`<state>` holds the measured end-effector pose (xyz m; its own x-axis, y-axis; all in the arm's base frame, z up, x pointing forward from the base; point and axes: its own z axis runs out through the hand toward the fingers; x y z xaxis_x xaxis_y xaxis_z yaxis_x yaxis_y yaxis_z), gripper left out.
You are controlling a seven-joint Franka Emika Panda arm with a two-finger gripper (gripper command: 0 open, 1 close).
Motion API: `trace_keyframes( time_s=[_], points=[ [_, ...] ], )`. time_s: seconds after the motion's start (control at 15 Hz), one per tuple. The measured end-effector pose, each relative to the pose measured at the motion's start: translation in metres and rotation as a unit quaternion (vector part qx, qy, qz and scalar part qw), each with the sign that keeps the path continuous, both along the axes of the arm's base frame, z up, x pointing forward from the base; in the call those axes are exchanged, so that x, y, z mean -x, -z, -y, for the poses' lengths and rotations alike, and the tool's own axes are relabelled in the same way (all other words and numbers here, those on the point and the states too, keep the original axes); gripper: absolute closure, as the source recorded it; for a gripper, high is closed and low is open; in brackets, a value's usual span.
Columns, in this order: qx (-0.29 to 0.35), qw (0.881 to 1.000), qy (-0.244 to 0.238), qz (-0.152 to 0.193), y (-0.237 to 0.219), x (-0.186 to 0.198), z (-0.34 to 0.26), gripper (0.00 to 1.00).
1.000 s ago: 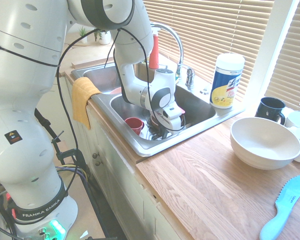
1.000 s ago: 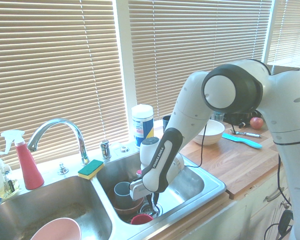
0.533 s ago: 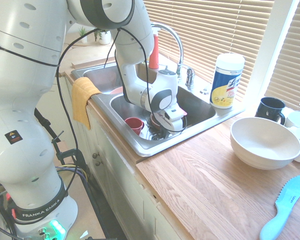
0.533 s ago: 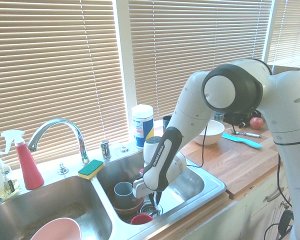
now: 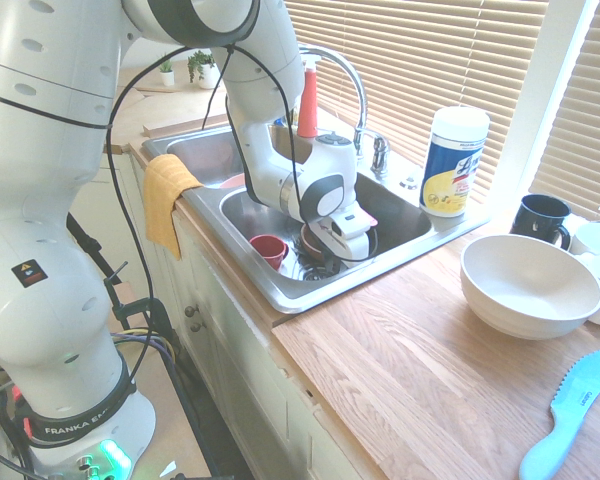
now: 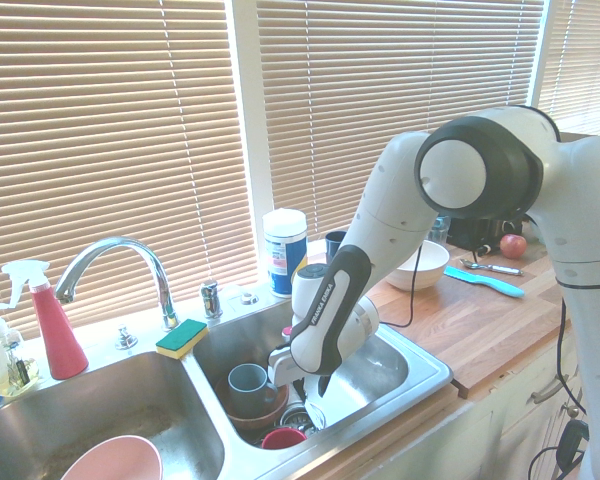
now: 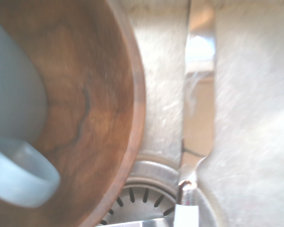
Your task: Put the knife into the sink
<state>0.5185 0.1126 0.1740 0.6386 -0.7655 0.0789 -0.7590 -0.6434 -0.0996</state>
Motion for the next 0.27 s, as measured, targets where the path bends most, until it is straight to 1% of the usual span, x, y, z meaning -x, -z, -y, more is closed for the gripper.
trace_keyframes(
  time_s=[0.13, 0.27],
  points=[
    [0.001, 1.000, -0.004, 0.009, -0.037, 0.001, 0.001, 0.00],
    [0.014, 1.000, -0.012, -0.006, -0.084, 0.009, 0.004, 0.00]
  ],
)
